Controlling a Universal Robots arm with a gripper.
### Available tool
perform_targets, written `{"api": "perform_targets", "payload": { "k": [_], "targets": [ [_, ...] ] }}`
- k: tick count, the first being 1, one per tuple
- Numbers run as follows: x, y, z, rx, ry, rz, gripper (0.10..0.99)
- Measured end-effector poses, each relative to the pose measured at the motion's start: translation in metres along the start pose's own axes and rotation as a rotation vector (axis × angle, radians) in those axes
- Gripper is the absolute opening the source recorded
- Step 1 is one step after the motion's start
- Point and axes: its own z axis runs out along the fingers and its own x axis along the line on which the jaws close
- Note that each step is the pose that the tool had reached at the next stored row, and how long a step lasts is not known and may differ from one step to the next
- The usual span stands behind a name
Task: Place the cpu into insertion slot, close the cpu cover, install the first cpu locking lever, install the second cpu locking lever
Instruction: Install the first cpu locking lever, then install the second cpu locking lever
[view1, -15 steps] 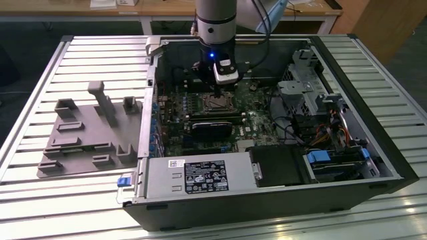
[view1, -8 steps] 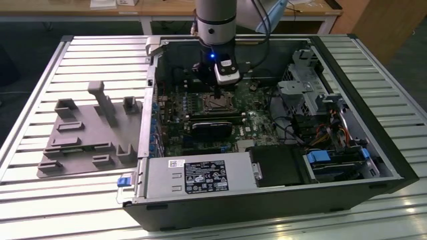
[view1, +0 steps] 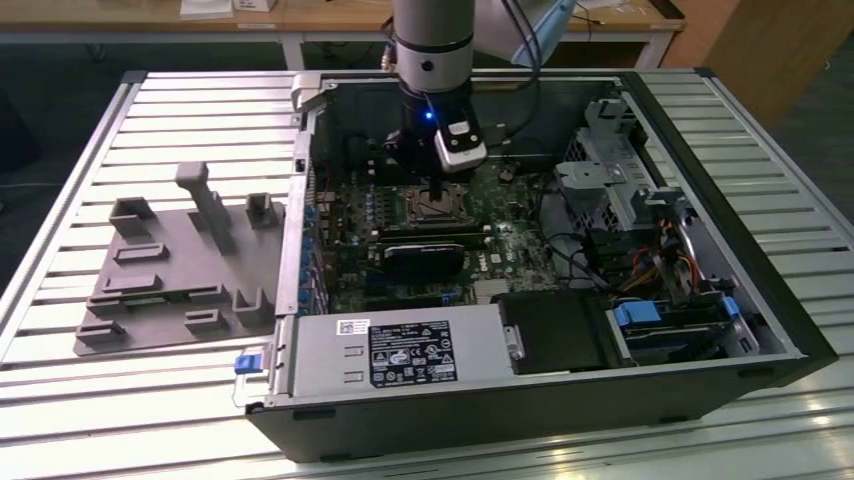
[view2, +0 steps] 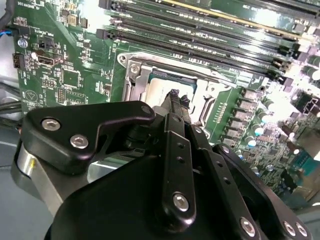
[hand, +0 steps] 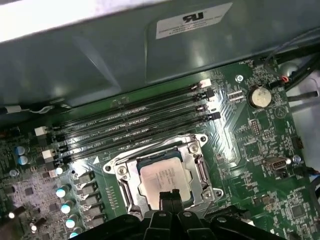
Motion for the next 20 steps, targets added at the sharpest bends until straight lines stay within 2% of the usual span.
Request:
{"api": "perform_targets", "payload": {
  "k": [6,8,13,20],
  "targets": [
    [-0.0019,0.0006,0.0009,0.000,0.0038,-0.028,0.102],
    [-0.0021,0.0006,-0.0017,0.000,0.0037,-0.028,0.102],
    [-0.0030,0.0008,-0.0139,0.000,0.0037,-0.029,0.102],
    [-0.0031,0.0009,-0.0144,0.000,0.0037,-0.029,0.102]
  ]
}}
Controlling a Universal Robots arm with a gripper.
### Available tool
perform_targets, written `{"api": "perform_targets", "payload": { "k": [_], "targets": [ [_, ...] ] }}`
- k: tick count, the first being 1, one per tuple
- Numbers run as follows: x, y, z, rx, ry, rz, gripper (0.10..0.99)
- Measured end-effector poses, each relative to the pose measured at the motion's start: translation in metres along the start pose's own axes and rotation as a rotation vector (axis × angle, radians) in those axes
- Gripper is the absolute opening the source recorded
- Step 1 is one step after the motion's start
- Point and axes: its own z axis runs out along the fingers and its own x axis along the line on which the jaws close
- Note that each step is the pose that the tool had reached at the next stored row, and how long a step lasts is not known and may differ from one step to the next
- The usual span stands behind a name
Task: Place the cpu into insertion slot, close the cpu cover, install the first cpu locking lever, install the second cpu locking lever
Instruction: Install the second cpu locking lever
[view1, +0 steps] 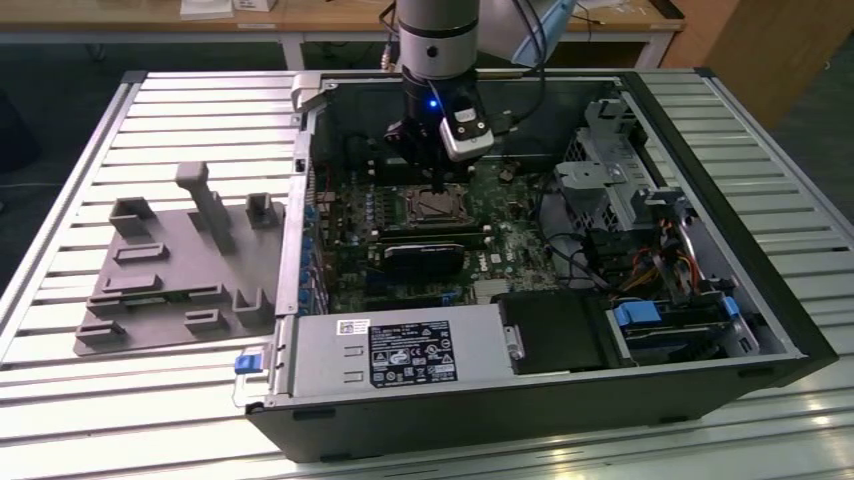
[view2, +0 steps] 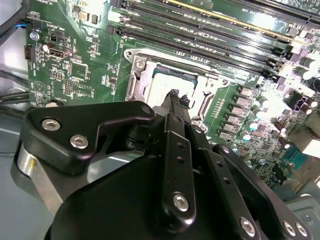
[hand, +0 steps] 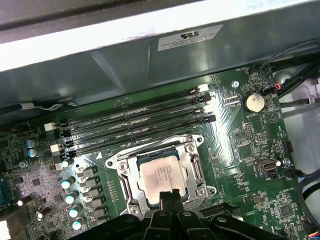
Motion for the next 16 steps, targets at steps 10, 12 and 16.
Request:
{"api": "perform_targets", "payload": {
  "k": [10,12,16],
  "targets": [
    [-0.0005,-0.0005,-0.0036,0.000,0.0001,0.000,0.102],
    [-0.0007,-0.0015,-0.0035,0.000,0.0000,0.000,0.102],
    [-0.0021,-0.0065,-0.0035,0.000,0.0000,0.000,0.102]
  ]
}}
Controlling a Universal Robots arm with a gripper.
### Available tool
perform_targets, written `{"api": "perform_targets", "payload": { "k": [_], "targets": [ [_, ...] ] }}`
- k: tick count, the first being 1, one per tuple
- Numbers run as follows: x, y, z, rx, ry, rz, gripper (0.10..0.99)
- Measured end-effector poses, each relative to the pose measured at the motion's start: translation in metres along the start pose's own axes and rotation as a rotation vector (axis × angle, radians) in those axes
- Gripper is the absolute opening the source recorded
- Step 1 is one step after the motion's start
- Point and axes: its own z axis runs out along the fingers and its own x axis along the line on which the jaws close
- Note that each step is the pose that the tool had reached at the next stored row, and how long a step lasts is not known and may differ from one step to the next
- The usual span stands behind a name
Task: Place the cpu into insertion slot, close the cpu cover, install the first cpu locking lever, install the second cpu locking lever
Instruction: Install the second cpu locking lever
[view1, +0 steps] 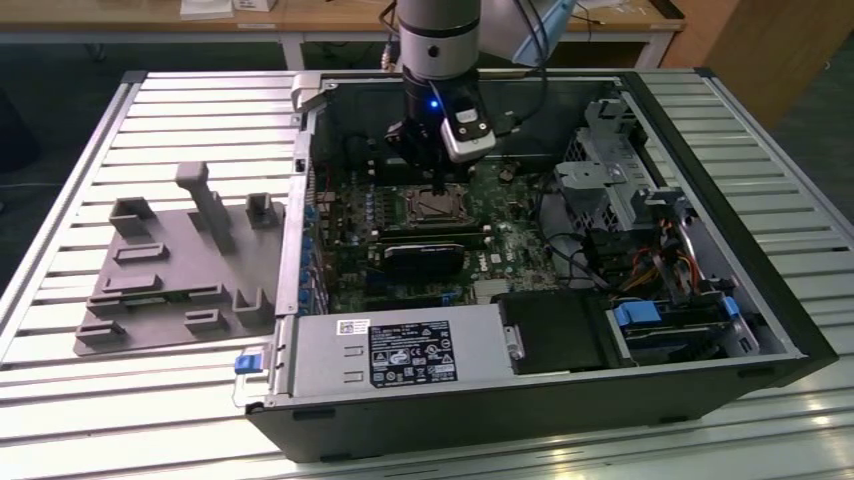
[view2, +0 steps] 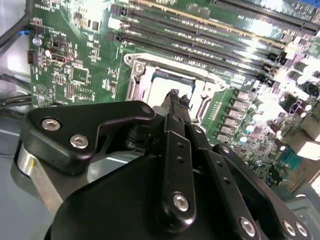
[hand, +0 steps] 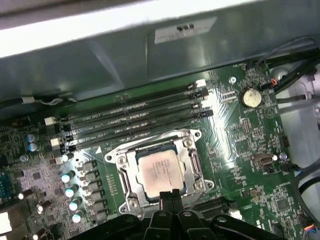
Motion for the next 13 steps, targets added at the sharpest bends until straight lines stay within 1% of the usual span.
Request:
{"api": "perform_targets", "payload": {
  "k": [5,13],
  "targets": [
    [-0.0021,-0.0073,0.0000,0.000,0.0000,0.000,0.102],
    [-0.0044,-0.0211,0.0001,-0.001,0.0004,0.000,0.102]
  ]
}}
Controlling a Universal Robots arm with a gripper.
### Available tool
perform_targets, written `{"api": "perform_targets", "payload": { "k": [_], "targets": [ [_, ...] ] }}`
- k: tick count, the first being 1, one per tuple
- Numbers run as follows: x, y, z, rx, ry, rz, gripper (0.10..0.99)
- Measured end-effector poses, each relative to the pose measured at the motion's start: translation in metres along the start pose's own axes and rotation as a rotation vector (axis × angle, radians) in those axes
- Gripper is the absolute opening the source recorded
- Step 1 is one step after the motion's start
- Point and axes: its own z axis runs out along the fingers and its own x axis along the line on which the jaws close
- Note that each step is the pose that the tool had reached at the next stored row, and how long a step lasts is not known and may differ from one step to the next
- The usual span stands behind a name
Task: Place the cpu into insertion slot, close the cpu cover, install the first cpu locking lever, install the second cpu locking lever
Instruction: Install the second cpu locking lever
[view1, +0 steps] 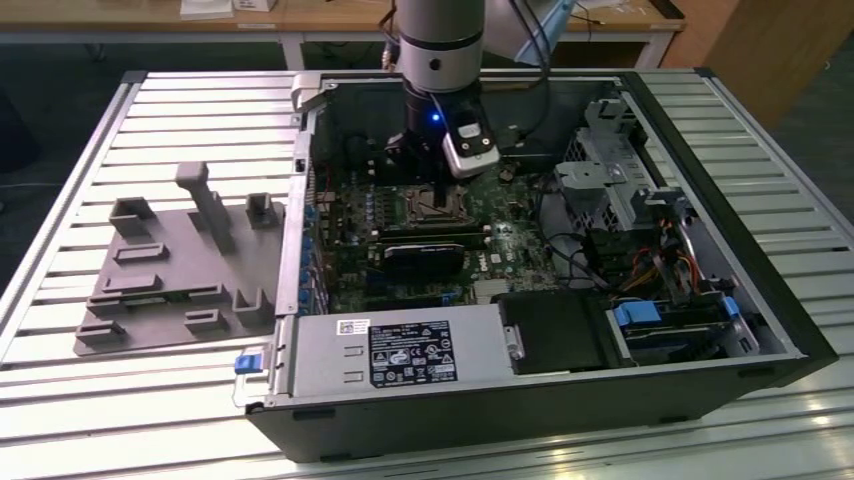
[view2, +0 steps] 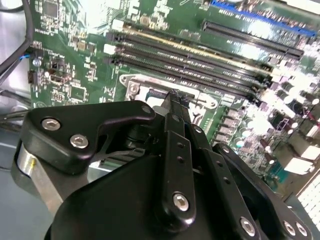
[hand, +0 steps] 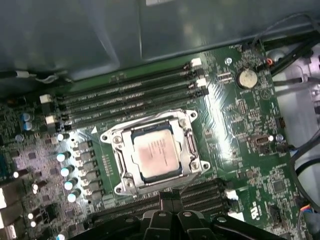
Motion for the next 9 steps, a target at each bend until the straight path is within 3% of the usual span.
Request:
{"api": "perform_targets", "payload": {
  "k": [5,9],
  "targets": [
    [0.0016,-0.0067,0.0005,-0.007,0.0022,0.000,0.102],
    [0.0021,-0.0101,0.0027,-0.040,0.0113,0.001,0.102]
  ]
}}
